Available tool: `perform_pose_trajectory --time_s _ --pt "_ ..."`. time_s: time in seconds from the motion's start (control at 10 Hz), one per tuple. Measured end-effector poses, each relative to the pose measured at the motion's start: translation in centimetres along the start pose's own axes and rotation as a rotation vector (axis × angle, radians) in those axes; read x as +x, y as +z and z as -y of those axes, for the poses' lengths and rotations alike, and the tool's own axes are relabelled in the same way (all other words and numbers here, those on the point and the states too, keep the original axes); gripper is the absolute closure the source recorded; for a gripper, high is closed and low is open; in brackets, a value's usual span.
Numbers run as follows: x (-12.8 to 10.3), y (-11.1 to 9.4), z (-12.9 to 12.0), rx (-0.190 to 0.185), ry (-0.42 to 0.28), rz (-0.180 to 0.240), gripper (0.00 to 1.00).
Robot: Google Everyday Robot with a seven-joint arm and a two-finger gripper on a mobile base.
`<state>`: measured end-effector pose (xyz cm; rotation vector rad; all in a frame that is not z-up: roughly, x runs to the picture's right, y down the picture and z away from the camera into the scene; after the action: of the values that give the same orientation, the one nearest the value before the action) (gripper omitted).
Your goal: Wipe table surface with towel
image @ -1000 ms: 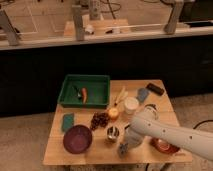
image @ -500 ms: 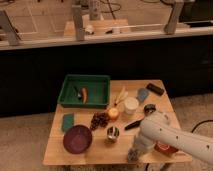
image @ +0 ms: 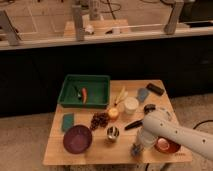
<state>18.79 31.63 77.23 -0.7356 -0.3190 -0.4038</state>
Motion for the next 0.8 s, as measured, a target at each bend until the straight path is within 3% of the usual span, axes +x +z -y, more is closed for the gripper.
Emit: perform_pose_trajectory --time_s 0.4,0.6,0.8 --pt "0.1 -0.5 0.5 0.014 -0.003 0.000 1.00" --pt "-0.8 -0.7 3.0 0.051 -0.007 0.019 1.00" --pt "-3.2 -0.7 5.4 0.071 -0.038 0.033 1.00"
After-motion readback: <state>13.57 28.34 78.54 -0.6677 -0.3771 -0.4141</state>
